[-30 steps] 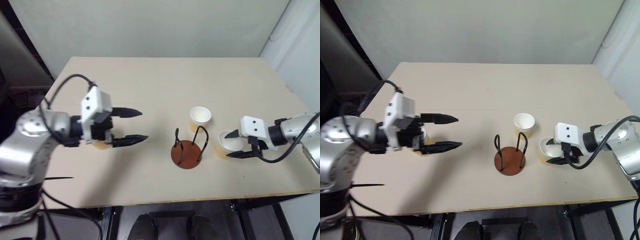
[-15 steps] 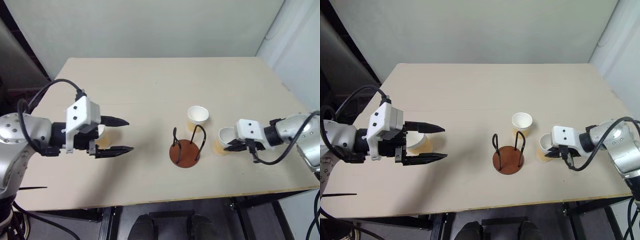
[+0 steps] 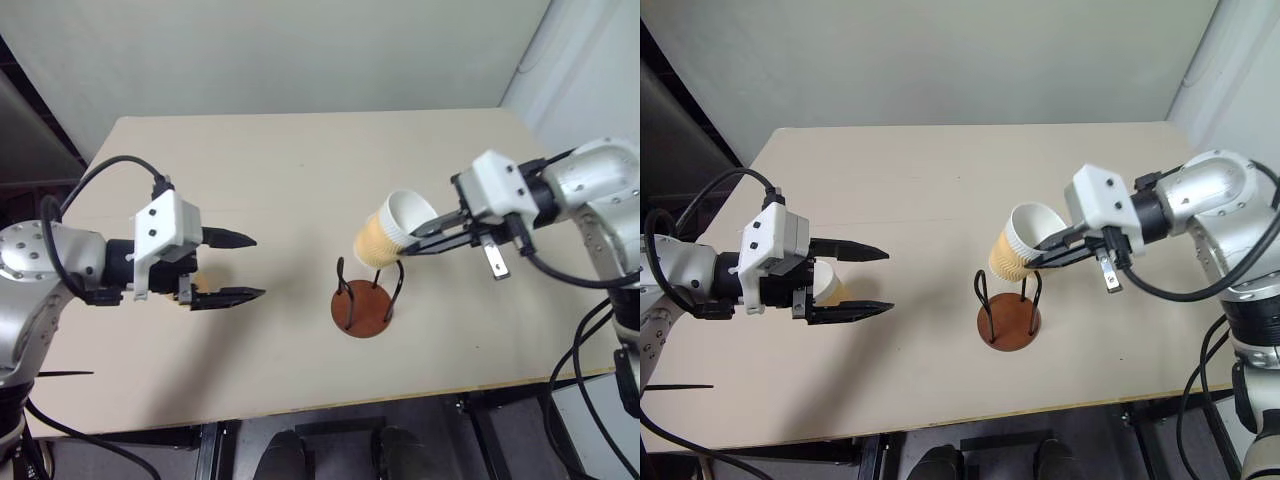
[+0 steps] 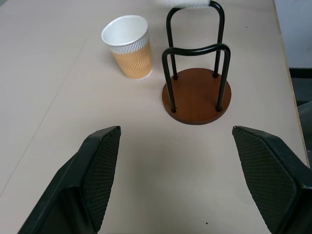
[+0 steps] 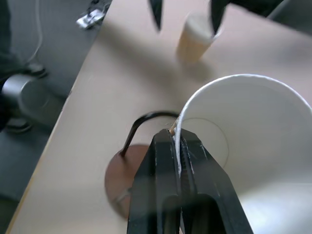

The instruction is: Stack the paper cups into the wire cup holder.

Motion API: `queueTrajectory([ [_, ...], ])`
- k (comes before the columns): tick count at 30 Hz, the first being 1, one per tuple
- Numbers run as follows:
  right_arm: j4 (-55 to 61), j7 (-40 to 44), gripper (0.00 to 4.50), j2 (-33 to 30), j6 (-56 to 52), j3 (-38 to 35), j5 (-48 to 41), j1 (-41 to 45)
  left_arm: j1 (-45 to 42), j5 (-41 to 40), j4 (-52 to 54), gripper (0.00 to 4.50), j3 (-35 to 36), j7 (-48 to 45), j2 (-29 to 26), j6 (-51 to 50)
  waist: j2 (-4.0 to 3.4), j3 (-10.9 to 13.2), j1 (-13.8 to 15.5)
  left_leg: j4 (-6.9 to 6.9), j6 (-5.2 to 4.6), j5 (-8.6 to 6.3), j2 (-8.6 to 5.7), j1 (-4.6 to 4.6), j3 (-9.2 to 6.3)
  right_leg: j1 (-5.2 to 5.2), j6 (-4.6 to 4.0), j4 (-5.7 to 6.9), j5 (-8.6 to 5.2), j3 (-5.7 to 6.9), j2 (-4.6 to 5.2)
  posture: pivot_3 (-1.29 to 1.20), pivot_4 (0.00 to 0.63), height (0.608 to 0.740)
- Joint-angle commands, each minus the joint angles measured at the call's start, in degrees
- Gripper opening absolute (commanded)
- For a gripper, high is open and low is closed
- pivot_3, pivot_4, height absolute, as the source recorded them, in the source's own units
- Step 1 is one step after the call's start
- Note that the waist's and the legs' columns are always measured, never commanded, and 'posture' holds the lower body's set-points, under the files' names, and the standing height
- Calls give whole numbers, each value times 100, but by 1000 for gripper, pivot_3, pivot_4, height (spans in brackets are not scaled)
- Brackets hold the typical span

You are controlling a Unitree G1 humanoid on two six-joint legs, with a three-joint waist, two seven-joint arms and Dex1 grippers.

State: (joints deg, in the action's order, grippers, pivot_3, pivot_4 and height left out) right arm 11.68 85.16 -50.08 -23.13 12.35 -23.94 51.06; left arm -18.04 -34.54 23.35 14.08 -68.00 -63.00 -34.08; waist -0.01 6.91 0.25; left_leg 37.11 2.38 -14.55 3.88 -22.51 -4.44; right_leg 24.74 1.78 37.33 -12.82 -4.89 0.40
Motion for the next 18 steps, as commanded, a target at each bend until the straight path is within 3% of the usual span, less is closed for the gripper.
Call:
queueTrajectory([
  [1,30,73,45,53,248,23,172,76,38,-68,188,3942,185,112,-42,-19,0,0,-10,0,0,-3,0,0,0,0,0,0,0,0,0,0,150,740],
  [5,-8,192,45,115,313,121,260,96,103,-101,283,3942,211,209,-48,-72,0,0,-23,0,0,-4,1,1,3,3,-2,5,1,1,-2,0,150,740],
  [8,-57,222,673,169,395,284,443,82,125,-120,350,3942,218,280,-46,-118,0,0,-26,1,0,-4,2,3,3,3,-7,16,2,1,-4,0,150,740],
  [18,-569,141,4229,362,759,267,823,316,-30,-90,602,3942,-20,743,148,-237,1,0,-26,5,0,-3,4,19,3,7,-39,56,-10,2,-4,0,150,740],
])
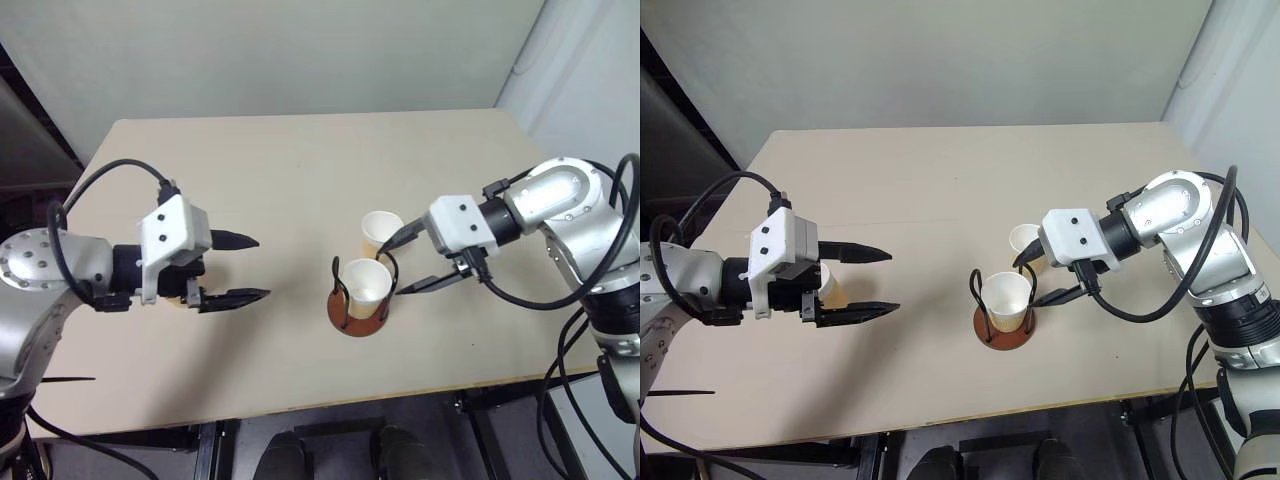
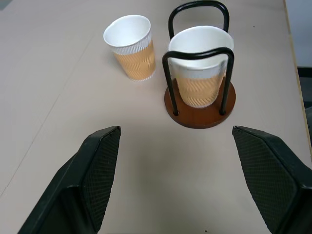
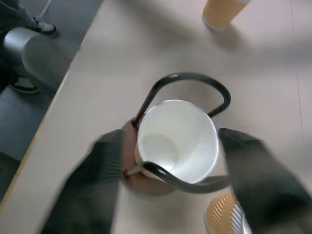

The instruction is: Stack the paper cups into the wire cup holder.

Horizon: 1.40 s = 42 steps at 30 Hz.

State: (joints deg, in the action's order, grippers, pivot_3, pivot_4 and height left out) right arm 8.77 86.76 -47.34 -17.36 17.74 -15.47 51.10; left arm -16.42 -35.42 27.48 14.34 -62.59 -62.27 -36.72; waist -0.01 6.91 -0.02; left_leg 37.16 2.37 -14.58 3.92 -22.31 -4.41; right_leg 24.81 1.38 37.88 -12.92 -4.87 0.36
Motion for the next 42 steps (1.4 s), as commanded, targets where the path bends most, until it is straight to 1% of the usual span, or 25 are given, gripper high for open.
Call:
queueTrajectory([
  [1,-594,-130,4469,180,269,-303,57,473,-314,110,149,3942,-182,348,150,54,0,0,0,0,0,0,0,2,1,0,-1,2,-1,-1,0,0,150,740],
  [4,-2133,-857,4469,712,745,-158,727,1151,-861,587,-81,3942,-821,885,533,58,-1,0,0,-1,1,3,1,14,-5,1,-13,4,8,-2,2,0,150,740],
  [7,-3179,-965,4469,1044,1330,56,1147,1440,-1137,892,-224,3942,-1245,1078,720,-3,0,0,1,-8,-2,4,12,31,-41,1,-32,4,21,-9,12,0,150,740],
  [10,-4029,-935,4469,1197,1931,204,1534,1622,-1273,993,-284,3942,-1426,1161,840,-50,0,0,6,-10,-2,3,12,29,-66,1,-31,4,21,-3,8,0,150,740],
  [12,-4302,-666,4469,1174,2281,254,1626,1649,-1255,932,-211,3942,-1430,1098,859,-79,-3,2,16,-12,0,4,12,5,-79,22,-20,4,28,5,6,0,150,740],
  [13,-4400,-590,4469,1173,2397,244,1640,1673,-1217,911,-172,3942,-1404,1066,848,-83,-3,2,17,-13,3,6,12,-9,-85,35,21,5,52,6,4,0,150,740],
  [14,-4498,-571,4469,1190,2472,221,1658,1713,-1175,905,-147,3942,-1371,1046,833,-82,-3,2,21,-14,8,6,12,-21,-91,47,26,5,54,7,0,0,150,740],
  [15,-4619,-555,4469,1186,2583,224,1716,1760,-1134,907,-134,3942,-1337,1040,818,-86,-3,2,24,-16,33,13,12,-32,-96,57,29,2,56,7,-5,0,150,740],
  [17,-4764,-408,4469,1159,2791,250,1796,1790,-1050,919,-111,3942,-1278,1020,786,-88,-4,2,25,-18,122,5,11,-34,-101,62,30,0,56,9,-17,0,150,740],
  [18,-4732,-201,4469,1140,2865,264,1757,1740,-1010,919,-91,3942,-1254,1004,769,-84,-4,2,24,-18,140,-5,12,-34,-110,64,30,-1,56,9,-22,0,150,740],
  [19,-4689,-35,4469,1134,2908,272,1720,1691,-984,915,-74,3942,-1235,993,760,-77,-4,2,23,-17,145,-8,12,-34,-111,64,30,-5,56,9,-22,0,150,740],
  [22,-4779,-30,4469,1241,3037,310,1850,1635,-978,909,-52,3942,-1223,998,757,-86,-4,2,22,-13,151,-11,10,-38,-111,63,30,-9,56,7,-18,0,150,740],
  [25,-4915,-112,3915,1356,3166,363,2011,1595,-989,918,-49,3942,-1224,1012,765,-98,-3,2,21,-7,151,-10,10,-36,-119,61,30,-7,57,5,-13,0,150,740],
  [27,-4983,-134,3229,1450,3218,383,2083,1554,-985,915,-34,3942,-1216,1012,763,-110,-4,2,19,-6,149,-9,10,-34,-126,61,32,-5,58,5,-9,0,150,740],
  [29,-5224,-340,2495,1575,3345,455,2302,1540,-964,923,-1,3942,-1188,1027,737,-137,-3,2,17,-5,148,-8,10,-27,-131,60,34,0,60,4,-9,0,150,740],
  [30,-5317,-405,2051,1611,3405,470,2382,1543,-956,924,12,3942,-1175,1033,727,-148,-4,2,18,-6,148,-8,11,-22,-134,59,35,2,61,3,-8,0,150,740],
  [35,-5518,-518,149,1697,3530,456,2524,1582,-922,935,55,3942,-1114,1065,675,-201,-4,2,18,-9,147,-9,12,-20,-143,59,35,3,61,4,-9,0,150,740],
  [36,-5537,-538,22,1699,3549,451,2542,1585,-920,936,63,3942,-1110,1073,676,-210,-4,2,18,-9,148,-9,12,-20,-143,59,34,3,61,4,-9,0,150,740],
  [39,-5577,-594,22,1675,3588,420,2556,1621,-943,957,53,3942,-1131,1082,685,-209,-3,2,18,-9,149,-9,11,-20,-141,59,34,2,61,4,-7,0,150,740],
  [41,-5530,-517,22,1608,3586,350,2480,1671,-966,964,49,3942,-1144,1084,691,-206,-4,2,18,-9,149,-9,11,-20,-141,58,34,2,61,4,-6,0,150,740],
  [42,-5370,-249,22,1471,3510,184,2235,1782,-993,954,13,3942,-1111,1033,676,-147,-4,2,18,-8,149,-9,11,-20,-141,59,34,2,61,4,-6,0,150,740],
])
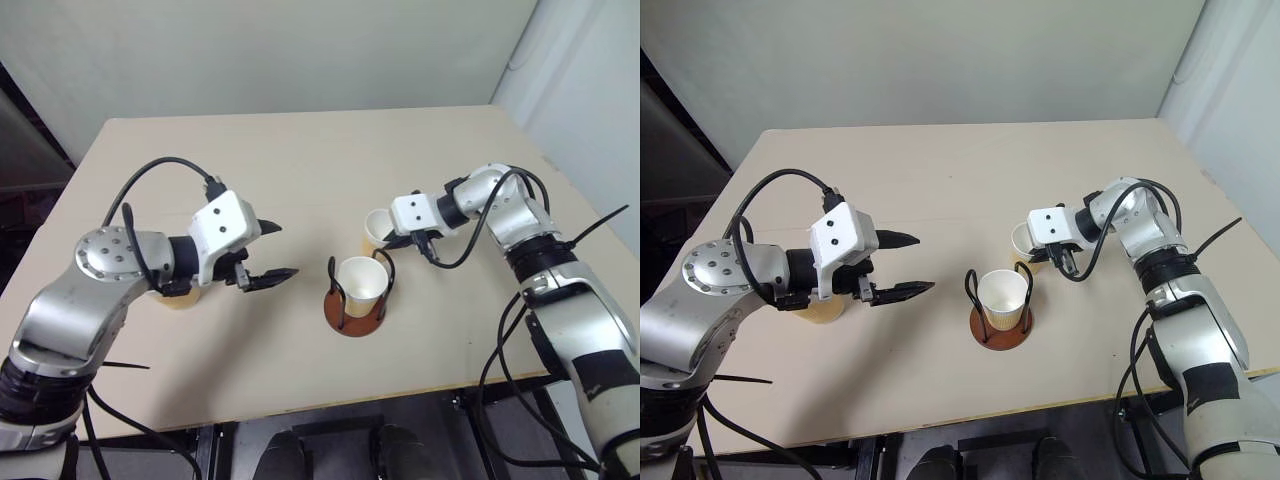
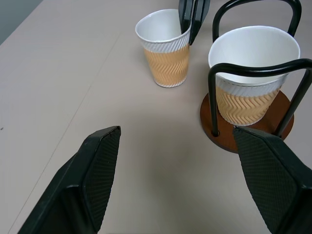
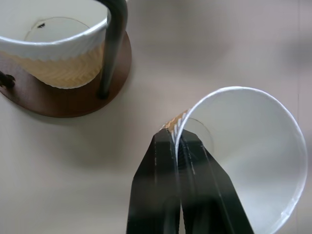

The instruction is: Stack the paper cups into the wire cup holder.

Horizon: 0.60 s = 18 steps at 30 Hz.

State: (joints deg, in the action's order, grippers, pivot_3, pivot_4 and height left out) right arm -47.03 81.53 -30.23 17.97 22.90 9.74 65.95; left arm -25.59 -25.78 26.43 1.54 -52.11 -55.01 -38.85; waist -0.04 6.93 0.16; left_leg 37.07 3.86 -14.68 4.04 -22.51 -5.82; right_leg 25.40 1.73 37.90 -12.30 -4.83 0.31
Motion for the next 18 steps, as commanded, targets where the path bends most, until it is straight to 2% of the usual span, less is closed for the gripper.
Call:
queueTrajectory([
  [1,378,523,22,-373,-117,-494,-531,401,-98,-68,110,3942,237,-79,-60,110,-3,2,0,0,0,0,0,-1,0,0,0,0,0,0,0,0,150,740],
  [4,1055,1021,22,-680,-853,-890,-1490,764,-160,-450,119,3942,582,-349,-95,114,-10,6,9,-1,4,2,-7,-10,18,3,-3,-1,-2,1,0,0,150,740],
  [6,1889,1097,22,-948,-1602,-916,-2496,859,-102,-696,193,3942,764,-584,-170,104,-11,6,5,-8,32,14,-9,-17,42,9,-13,-6,-8,2,-9,0,150,740],
  [9,3232,1097,22,-1330,-2430,-733,-3529,624,157,-864,297,3942,930,-851,-326,111,1,-1,2,-19,66,26,-5,-8,37,4,-43,-8,-27,1,-21,0,150,740],
  [14,4538,1097,22,-1694,-2611,-254,-3832,-100,506,-652,229,3942,875,-930,-568,210,1,3,-12,-7,74,12,-4,25,37,-34,-71,-6,-55,-5,-48,0,150,740],
  [18,4576,1097,22,-1585,-2515,-151,-3548,-215,481,-610,228,3942,810,-875,-589,208,0,5,-14,3,40,4,-6,24,34,-33,-73,-2,-53,-11,-42,0,150,740],
])
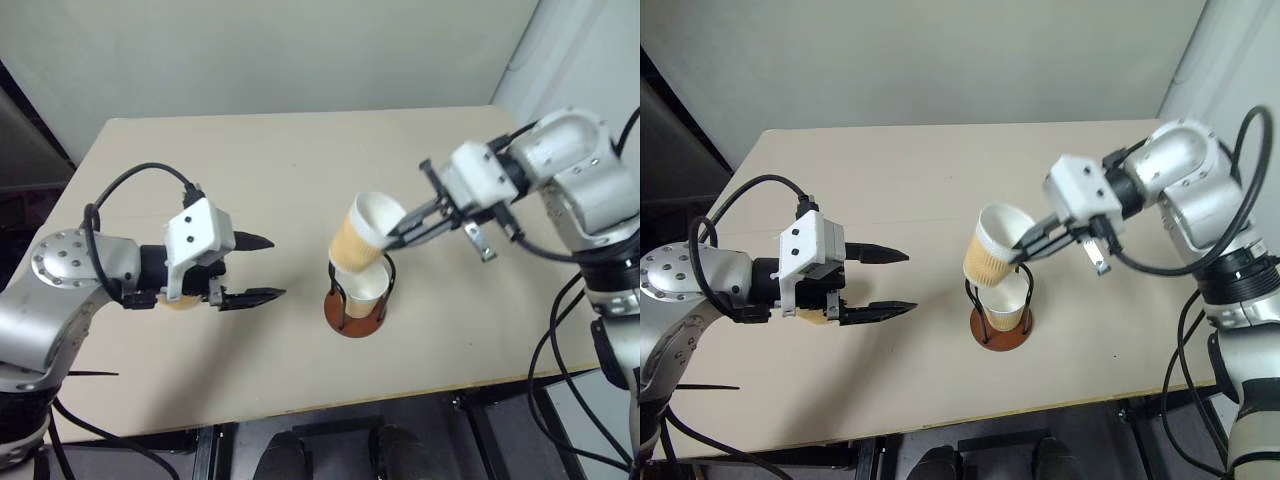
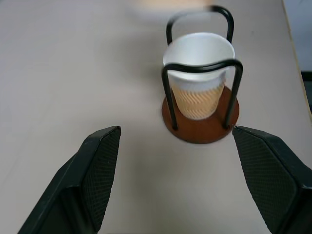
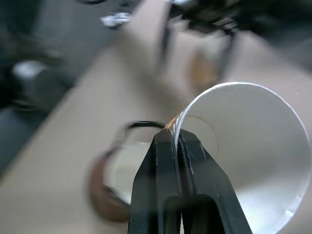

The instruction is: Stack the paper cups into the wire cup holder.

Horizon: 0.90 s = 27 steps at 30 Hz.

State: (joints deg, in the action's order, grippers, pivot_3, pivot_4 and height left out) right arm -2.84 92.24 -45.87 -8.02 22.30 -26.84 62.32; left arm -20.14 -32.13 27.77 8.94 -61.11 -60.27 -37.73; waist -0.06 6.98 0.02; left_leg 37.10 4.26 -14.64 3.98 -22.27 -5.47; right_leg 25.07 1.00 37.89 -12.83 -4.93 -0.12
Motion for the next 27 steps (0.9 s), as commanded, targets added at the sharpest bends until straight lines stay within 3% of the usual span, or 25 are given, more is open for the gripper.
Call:
queueTrajectory([
  [1,118,26,22,-10,122,-68,171,152,-66,27,107,3942,61,40,-59,84,4,-2,0,-1,-6,4,0,3,-1,-2,-2,1,2,1,2,0,150,740],
  [16,-114,26,22,-94,682,358,594,169,148,-58,350,3942,232,239,-133,-68,4,-3,-5,-12,-19,5,1,19,-10,-4,-20,3,9,3,8,0,150,740],
  [19,-179,26,618,-64,736,392,613,239,156,-57,348,3942,244,256,-147,-76,4,-3,-5,-12,-18,4,1,18,-9,-4,-20,3,8,3,9,0,150,740],
  [27,-312,26,3370,44,798,329,600,361,157,8,288,3942,294,314,-197,-31,4,-3,-6,-12,-19,4,2,19,-12,-4,-21,3,8,4,8,0,150,740],
])
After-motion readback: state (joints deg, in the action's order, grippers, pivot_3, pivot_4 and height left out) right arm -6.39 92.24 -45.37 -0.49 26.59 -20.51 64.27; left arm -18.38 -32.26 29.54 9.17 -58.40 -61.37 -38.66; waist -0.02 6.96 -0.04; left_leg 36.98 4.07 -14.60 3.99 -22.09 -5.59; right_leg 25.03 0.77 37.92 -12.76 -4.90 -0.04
